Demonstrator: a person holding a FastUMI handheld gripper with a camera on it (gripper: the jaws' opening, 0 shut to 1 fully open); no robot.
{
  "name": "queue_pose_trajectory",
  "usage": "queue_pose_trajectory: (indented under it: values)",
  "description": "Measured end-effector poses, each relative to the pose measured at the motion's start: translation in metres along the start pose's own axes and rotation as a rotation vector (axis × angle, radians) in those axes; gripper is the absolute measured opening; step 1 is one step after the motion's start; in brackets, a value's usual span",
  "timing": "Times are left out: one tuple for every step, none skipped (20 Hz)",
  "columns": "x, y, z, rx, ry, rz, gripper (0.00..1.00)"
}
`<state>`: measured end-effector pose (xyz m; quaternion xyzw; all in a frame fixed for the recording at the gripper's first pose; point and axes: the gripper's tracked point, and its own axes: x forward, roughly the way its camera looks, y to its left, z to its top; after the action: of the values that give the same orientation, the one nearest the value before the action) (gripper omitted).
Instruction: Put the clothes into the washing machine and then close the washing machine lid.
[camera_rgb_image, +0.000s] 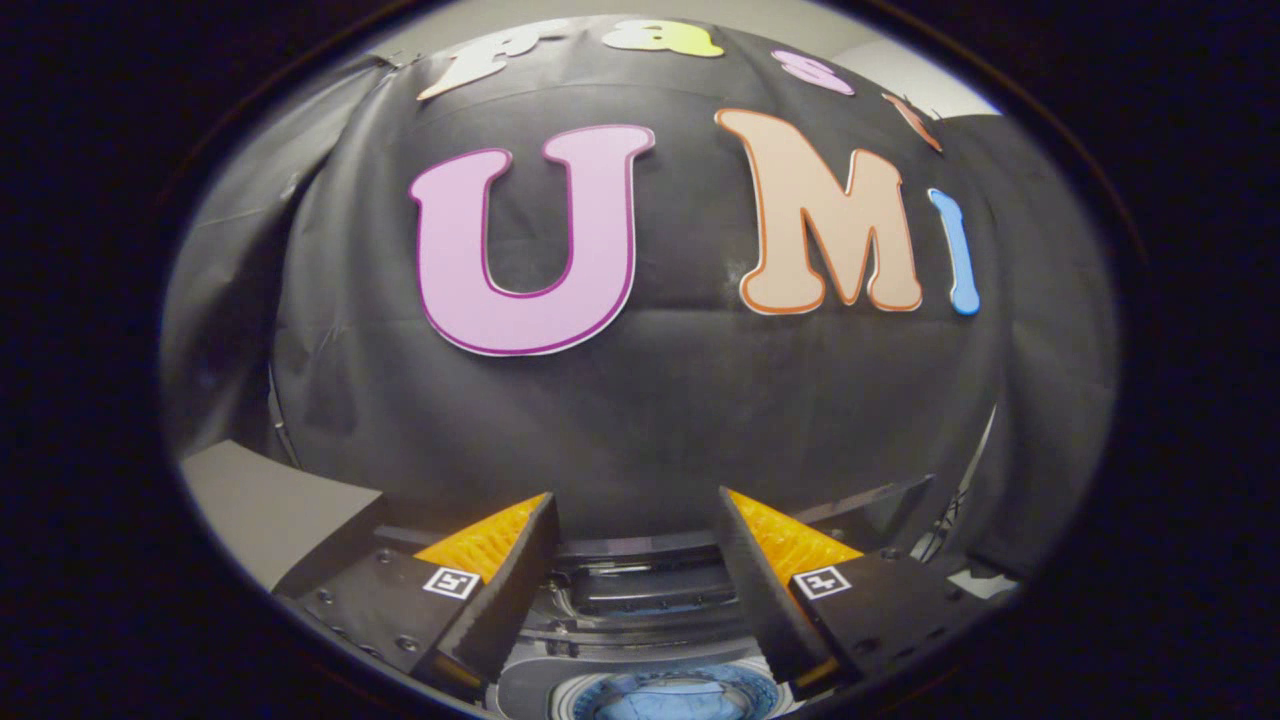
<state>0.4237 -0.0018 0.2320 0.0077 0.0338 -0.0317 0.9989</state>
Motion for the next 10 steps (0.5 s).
queue_pose_trajectory:
  values:
    - [-0.010, -0.001, -0.003, 0.010, 0.000, -0.002, 0.98]
    - [-0.017, -0.005, -0.004, 0.008, -0.010, -0.013, 0.98]
    - [-0.015, -0.015, -0.022, -0.018, 0.053, -0.048, 0.97]
    - [-0.027, -0.022, -0.050, -0.055, 0.134, -0.069, 0.97]
    - [-0.032, -0.015, -0.061, -0.071, 0.139, -0.039, 0.97]
    - [-0.036, -0.013, -0.067, -0.084, 0.111, -0.035, 0.97]
    - [-0.034, -0.013, -0.070, -0.076, 0.099, -0.034, 0.98]
    - [-0.034, -0.014, -0.067, -0.057, 0.083, -0.041, 0.98]
    - [-0.035, -0.012, -0.061, -0.039, 0.053, -0.038, 0.98]
    - [-0.036, -0.011, -0.050, -0.035, 0.012, -0.033, 0.98]
